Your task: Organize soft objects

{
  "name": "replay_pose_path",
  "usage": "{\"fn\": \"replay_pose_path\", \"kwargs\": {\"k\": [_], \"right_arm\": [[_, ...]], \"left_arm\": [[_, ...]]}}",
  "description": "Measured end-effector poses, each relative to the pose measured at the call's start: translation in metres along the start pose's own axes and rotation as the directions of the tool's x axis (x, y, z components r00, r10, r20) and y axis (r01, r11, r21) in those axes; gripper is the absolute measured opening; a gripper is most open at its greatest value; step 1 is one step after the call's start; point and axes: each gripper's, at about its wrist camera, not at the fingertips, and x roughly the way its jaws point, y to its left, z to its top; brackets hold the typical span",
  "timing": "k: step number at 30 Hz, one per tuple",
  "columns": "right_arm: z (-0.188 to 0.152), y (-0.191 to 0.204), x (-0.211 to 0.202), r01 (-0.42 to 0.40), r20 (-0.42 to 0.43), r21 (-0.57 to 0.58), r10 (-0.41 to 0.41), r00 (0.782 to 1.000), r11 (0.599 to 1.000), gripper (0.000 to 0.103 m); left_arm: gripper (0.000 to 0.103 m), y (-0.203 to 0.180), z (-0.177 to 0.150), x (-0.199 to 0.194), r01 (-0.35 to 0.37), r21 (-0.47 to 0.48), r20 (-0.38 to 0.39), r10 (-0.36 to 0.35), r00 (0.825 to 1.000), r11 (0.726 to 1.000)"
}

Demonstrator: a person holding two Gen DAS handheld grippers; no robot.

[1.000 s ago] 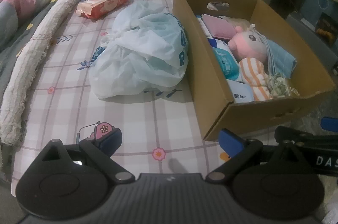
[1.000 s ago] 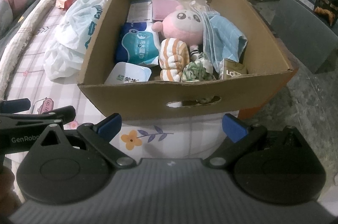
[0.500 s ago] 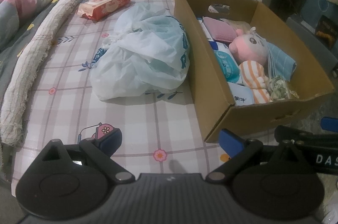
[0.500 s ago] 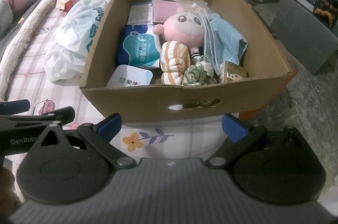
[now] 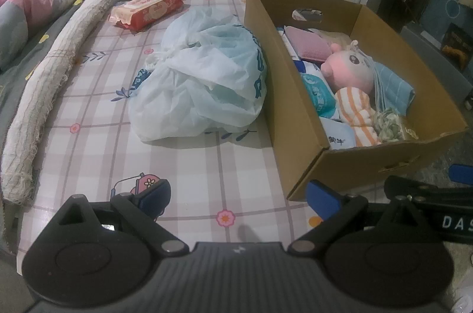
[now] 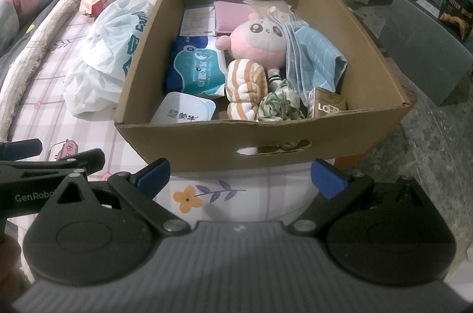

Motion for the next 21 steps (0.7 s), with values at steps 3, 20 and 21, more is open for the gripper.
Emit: {"fn": "replay_pose_path", "kwargs": {"k": [3,20,21], "right_arm": [[0.001,0.001,-0.0003,-0.001,0.0,0.001,0.001,1.0,1.0,0.102],[0.0015,0.0041,-0.0029,-0.001,0.004,0.002,0.001,1.0,1.0,0.102],[0.0018,0.0043,-0.0029,-0.002,0.004,0.002,0.002,1.0,1.0,0.102]], "left_arm": [[0.099,0.0,0.0001,-0.0001,-0.001,0.0,0.0,0.001,1.0,1.0],[0.099,0.0014,0.0005,-0.0015,-0.001,-0.001,0.004,0.001,1.0,1.0],[0.099,0.0014,0.0004,-0.0015,-0.001,-0.001,0.003,0.001,1.0,1.0]]}}
